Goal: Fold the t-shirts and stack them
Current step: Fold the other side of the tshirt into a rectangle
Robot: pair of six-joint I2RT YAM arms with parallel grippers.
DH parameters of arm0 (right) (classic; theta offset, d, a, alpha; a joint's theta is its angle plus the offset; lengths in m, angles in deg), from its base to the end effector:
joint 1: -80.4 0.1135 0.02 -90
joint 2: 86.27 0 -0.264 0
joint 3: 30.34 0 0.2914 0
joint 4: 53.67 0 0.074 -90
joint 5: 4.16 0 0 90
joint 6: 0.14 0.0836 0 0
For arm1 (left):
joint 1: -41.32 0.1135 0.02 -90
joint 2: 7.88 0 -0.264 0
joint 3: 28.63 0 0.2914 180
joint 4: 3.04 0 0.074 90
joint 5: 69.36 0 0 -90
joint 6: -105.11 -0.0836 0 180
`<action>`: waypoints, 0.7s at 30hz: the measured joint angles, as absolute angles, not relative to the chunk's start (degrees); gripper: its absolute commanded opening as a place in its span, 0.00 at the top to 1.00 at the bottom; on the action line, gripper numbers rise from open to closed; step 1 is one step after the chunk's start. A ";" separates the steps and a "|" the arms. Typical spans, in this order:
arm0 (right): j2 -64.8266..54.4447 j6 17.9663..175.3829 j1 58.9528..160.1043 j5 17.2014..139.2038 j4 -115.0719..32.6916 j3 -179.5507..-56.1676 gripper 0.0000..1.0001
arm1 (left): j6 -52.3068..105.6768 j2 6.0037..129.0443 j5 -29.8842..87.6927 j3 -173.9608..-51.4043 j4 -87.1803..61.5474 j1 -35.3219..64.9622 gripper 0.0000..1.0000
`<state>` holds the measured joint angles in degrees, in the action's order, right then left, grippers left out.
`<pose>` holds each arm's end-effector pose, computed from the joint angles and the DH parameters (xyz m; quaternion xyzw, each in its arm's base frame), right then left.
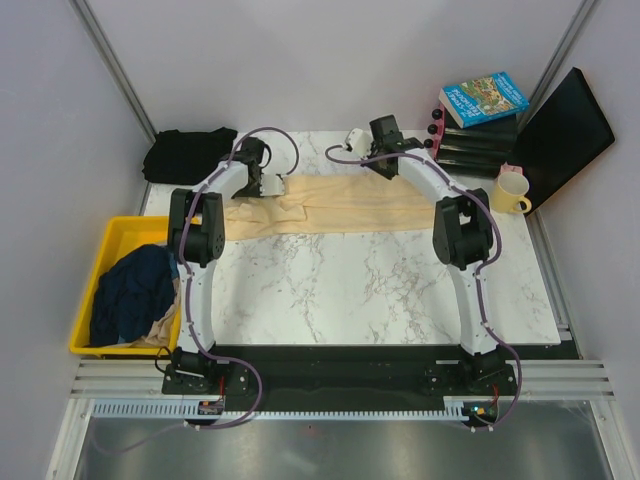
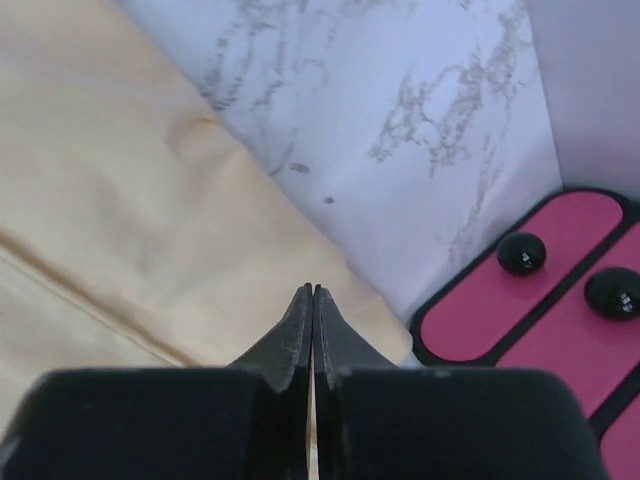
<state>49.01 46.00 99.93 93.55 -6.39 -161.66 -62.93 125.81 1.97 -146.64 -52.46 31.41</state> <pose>0.5659 0.1888 0.1568 -0.4755 0.8126 -0.1318 0.3103 0.5439 -0.0678 0.0867 0.6439 0.7177 0.2504 0.0875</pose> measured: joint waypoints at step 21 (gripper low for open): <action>51.28 47.25 91.63 102.92 -11.70 -153.75 1.00 | -63.00 127.51 -0.46 -147.80 -52.44 32.65 0.71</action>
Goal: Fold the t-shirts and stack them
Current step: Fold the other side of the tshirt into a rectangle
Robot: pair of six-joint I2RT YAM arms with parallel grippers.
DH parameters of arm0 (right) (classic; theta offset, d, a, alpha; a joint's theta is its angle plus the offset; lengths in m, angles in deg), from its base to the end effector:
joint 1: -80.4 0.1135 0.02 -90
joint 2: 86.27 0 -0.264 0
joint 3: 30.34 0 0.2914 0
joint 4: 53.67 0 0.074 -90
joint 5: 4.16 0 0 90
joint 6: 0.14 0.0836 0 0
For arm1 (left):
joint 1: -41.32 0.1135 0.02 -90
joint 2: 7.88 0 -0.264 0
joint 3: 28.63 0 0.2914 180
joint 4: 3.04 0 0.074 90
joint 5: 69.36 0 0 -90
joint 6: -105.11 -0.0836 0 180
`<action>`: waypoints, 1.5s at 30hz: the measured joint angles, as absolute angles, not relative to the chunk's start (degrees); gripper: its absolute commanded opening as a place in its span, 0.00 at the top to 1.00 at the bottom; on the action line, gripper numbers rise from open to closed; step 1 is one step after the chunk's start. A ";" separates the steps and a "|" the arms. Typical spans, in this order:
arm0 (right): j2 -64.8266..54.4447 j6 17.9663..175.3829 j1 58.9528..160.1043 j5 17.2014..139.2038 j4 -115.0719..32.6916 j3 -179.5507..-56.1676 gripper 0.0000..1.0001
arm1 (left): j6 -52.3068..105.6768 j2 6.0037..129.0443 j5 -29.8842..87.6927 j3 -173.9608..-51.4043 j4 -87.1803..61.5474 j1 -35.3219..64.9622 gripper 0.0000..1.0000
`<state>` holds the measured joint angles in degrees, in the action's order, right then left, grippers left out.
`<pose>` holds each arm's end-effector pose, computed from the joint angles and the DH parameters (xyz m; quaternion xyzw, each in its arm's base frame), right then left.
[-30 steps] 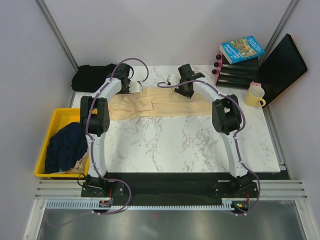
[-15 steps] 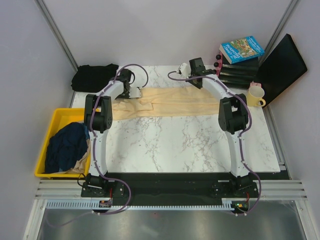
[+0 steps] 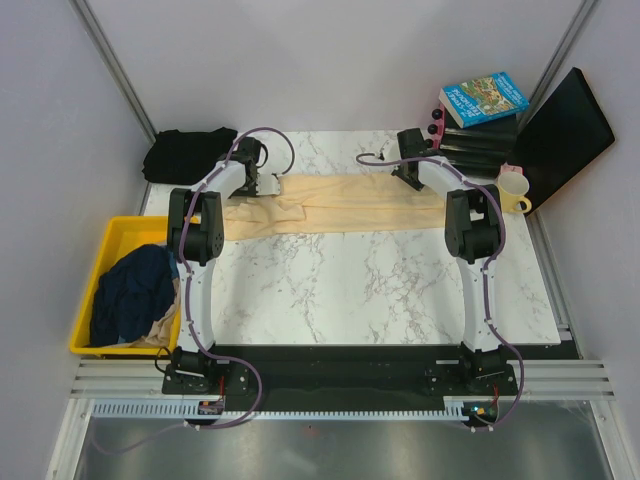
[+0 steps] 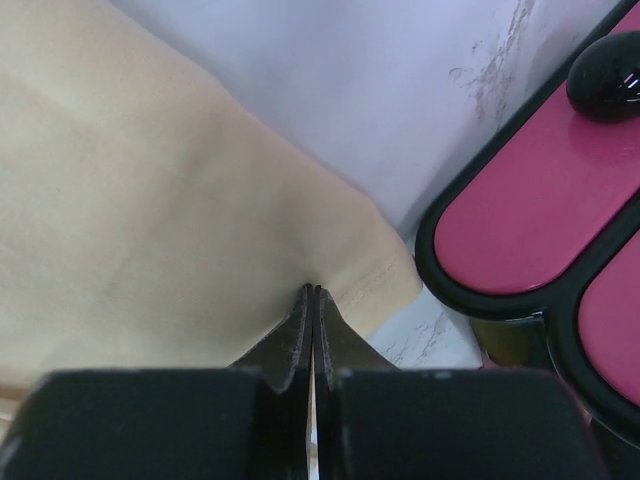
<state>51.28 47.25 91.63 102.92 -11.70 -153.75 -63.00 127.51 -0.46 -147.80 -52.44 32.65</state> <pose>0.5768 0.0895 0.0927 -0.3897 0.8631 -0.2147 0.2391 0.5487 -0.0532 0.0791 0.6320 0.7249 0.2653 0.0687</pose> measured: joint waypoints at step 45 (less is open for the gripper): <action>48.68 44.08 99.01 97.61 -4.03 -154.23 0.45 | -58.98 118.27 29.88 -151.62 -65.99 28.76 0.35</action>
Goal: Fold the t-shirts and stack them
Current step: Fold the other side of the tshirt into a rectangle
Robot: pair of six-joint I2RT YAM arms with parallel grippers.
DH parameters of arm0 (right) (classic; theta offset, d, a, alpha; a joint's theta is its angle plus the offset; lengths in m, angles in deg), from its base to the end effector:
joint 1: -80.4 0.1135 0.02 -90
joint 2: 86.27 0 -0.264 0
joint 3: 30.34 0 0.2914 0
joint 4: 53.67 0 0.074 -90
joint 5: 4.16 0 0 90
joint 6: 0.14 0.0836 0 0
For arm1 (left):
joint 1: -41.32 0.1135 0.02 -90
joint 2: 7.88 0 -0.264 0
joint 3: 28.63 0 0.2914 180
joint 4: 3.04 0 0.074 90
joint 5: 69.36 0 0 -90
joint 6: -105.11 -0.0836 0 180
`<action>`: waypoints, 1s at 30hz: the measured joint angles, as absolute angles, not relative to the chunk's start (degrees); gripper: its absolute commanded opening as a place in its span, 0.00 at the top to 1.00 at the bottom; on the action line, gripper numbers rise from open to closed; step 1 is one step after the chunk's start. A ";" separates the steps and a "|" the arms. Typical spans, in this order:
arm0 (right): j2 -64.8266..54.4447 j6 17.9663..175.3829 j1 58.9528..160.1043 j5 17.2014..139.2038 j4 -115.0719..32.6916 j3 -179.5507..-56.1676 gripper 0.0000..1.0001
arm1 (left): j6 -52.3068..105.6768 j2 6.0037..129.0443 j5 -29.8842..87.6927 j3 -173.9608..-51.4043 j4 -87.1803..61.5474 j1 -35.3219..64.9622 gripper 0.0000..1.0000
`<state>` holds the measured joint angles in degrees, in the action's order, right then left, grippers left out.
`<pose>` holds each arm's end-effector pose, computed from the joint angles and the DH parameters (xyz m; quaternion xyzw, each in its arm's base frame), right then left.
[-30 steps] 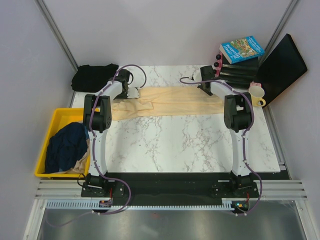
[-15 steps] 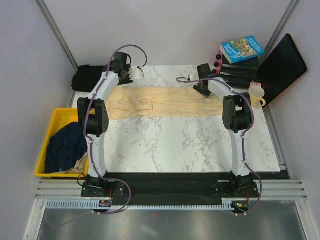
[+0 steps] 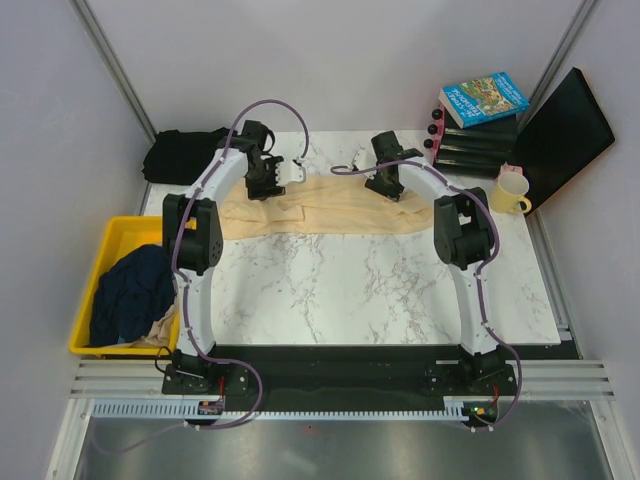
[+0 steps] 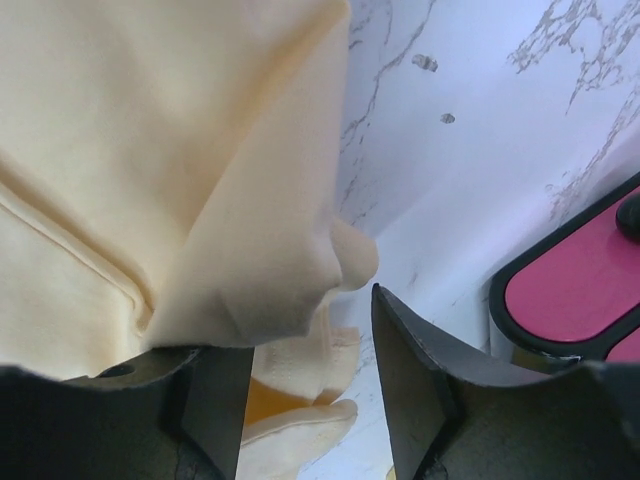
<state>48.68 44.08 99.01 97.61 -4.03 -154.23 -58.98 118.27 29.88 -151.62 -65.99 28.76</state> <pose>0.5445 0.1653 0.1085 -0.4908 0.8282 -0.1555 0.2212 0.5145 -0.1284 0.1675 0.6812 0.6980 0.0378 0.2176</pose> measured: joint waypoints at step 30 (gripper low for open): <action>49.65 43.47 92.35 112.72 -11.37 -151.32 0.44 | -59.55 120.82 30.31 -152.74 -70.21 29.07 0.37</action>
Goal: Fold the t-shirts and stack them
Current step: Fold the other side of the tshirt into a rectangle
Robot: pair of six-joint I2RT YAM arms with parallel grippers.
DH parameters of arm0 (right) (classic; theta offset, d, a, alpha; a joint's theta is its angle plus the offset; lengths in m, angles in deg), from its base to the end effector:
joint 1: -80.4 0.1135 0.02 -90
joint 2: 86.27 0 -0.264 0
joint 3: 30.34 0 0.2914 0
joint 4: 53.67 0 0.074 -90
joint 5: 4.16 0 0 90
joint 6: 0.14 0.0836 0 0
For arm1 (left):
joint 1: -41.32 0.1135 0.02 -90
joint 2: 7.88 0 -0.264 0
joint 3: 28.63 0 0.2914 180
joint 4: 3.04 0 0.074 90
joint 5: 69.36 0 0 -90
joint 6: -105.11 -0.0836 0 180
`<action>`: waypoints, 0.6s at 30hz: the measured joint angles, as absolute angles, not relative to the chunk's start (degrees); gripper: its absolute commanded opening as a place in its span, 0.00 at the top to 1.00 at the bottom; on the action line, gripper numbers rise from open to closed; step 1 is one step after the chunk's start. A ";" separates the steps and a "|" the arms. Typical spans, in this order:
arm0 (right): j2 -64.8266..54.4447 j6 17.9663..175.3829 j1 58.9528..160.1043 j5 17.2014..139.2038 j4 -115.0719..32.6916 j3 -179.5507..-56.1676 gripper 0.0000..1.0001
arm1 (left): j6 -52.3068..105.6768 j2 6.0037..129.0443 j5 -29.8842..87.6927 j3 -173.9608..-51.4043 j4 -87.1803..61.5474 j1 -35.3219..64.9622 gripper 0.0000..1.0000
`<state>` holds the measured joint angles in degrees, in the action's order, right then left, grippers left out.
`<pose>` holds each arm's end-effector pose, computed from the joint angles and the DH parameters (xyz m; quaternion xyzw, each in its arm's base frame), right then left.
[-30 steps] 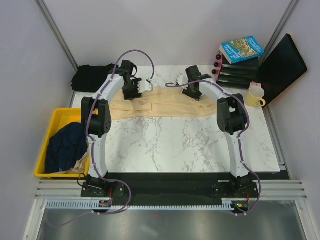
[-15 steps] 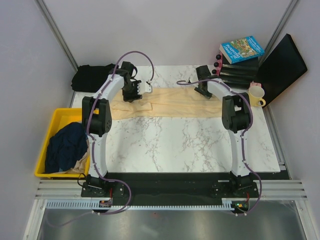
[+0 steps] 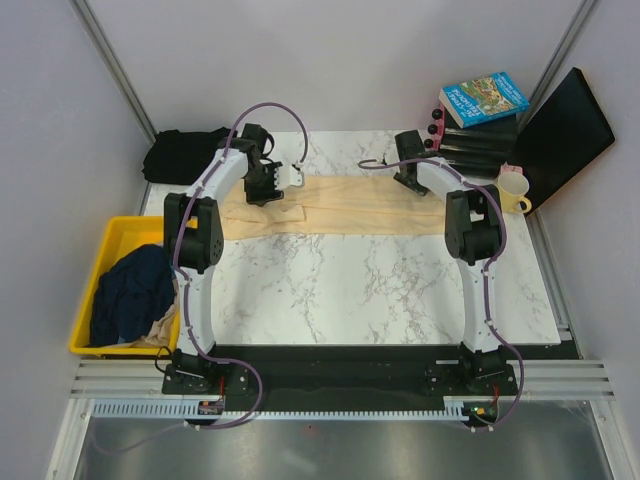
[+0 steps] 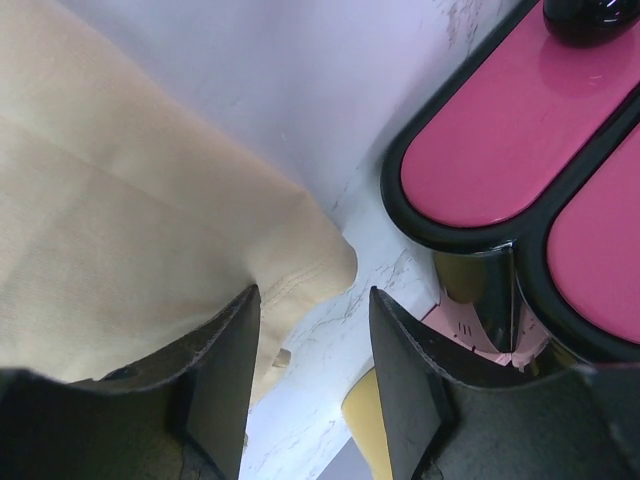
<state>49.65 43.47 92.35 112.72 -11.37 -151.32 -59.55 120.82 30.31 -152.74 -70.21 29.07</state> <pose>0.5670 0.0814 0.0971 -0.3976 0.8467 -0.2942 0.1960 0.5096 -0.1250 0.1477 0.6864 0.7050 0.0106 0.1782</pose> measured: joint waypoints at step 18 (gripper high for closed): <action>48.88 42.62 93.81 111.16 -9.84 -154.93 0.44 | -60.77 120.89 33.05 -154.16 -73.77 29.09 0.98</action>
